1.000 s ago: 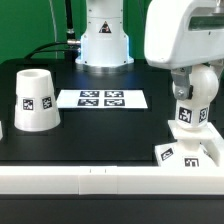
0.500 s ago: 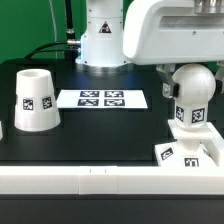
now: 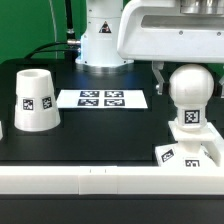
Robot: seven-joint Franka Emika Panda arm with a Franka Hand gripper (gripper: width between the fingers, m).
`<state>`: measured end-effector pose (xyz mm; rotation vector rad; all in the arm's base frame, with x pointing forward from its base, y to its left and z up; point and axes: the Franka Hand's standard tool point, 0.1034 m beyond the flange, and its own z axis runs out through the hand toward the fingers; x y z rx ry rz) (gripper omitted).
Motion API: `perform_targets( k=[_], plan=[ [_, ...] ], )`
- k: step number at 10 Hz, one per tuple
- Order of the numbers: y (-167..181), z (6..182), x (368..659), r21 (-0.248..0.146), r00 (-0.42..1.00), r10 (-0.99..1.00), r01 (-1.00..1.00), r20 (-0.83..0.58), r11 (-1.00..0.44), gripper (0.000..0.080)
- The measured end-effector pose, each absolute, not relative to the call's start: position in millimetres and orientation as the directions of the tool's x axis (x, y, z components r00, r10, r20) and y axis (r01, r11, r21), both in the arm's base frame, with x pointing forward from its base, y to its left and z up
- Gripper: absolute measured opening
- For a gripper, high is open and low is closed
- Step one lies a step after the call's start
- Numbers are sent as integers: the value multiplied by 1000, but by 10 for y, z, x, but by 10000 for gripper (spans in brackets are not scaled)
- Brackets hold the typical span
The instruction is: Assemble lamp
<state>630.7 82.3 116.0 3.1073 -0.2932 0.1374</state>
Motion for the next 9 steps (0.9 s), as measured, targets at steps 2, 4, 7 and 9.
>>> perform_targets(
  k=[2, 4, 7, 9],
  plan=[
    [822, 1155, 6304, -10, 928, -362, -362, 86, -932, 577],
    [806, 1148, 6294, -28, 856, -512, -512, 72, -859, 577],
    [806, 1140, 6268, -50, 700, -714, -712, 36, -701, 577],
    [839, 1136, 6242, -52, 601, -799, -798, 6, -600, 577]
  ],
)
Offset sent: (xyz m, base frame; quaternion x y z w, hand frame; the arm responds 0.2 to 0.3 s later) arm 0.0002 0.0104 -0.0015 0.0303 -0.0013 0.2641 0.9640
